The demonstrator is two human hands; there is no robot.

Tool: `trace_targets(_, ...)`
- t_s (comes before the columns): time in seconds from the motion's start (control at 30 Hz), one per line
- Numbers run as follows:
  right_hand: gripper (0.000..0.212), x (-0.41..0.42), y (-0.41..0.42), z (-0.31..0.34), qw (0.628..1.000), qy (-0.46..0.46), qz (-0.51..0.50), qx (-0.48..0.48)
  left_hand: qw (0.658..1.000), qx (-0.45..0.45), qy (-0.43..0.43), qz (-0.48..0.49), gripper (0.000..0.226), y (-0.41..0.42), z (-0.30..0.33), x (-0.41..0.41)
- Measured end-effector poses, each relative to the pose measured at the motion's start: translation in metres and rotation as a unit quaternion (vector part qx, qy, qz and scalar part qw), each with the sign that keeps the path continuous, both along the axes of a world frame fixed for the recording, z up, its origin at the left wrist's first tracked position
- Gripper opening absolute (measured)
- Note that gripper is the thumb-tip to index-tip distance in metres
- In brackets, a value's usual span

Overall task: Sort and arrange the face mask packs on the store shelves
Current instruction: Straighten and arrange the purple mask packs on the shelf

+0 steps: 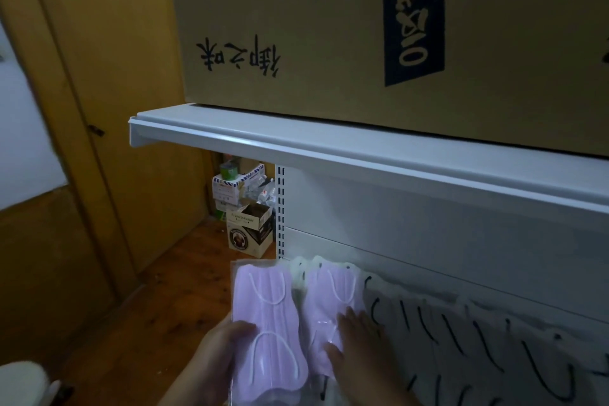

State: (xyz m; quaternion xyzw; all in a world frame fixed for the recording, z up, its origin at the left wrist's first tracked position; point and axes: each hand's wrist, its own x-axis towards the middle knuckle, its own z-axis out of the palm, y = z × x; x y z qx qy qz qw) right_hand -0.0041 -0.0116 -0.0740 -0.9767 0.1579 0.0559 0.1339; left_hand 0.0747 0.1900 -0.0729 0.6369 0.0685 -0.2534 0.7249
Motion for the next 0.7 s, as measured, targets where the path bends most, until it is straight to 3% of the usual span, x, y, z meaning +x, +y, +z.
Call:
trace_targets(0.17,0.043,-0.008,0.002,0.019,0.98,-0.177,-0.039,0.077,1.0,-0.001,-0.006,-0.003,0.035,-0.003,0.004,-0.004)
trace_targets(0.27,0.047,-0.016,0.023,0.028,0.964,-0.216,0.043,0.15,0.999,-0.041,-0.011,-0.02,0.034,-0.009,0.008,-0.005)
trace_targets(0.33,0.054,-0.015,0.039,0.028,0.969,-0.159,0.122,0.145,0.996,-0.082,-0.006,-0.036,0.024,-0.017,0.012,-0.009)
trace_targets(0.43,0.072,-0.009,0.053,0.027,0.976,-0.006,0.197,0.093,0.993,-0.107,-0.013,-0.041,0.028,-0.024,0.014,-0.012)
trace_targets(0.5,0.078,-0.007,0.056,0.027,0.974,0.001,0.209,0.093,0.994,-0.101,-0.016,-0.038,0.036,-0.018,0.015,-0.011)
trace_targets(0.6,0.07,-0.008,0.048,0.028,0.976,-0.038,0.163,0.14,0.993,-0.111,-0.006,-0.04,0.042,0.0,0.01,-0.004)
trace_targets(0.7,0.069,-0.004,0.026,0.018,0.995,-0.04,0.057,0.076,0.996,-0.092,0.0,-0.012,0.036,0.016,0.003,0.002)
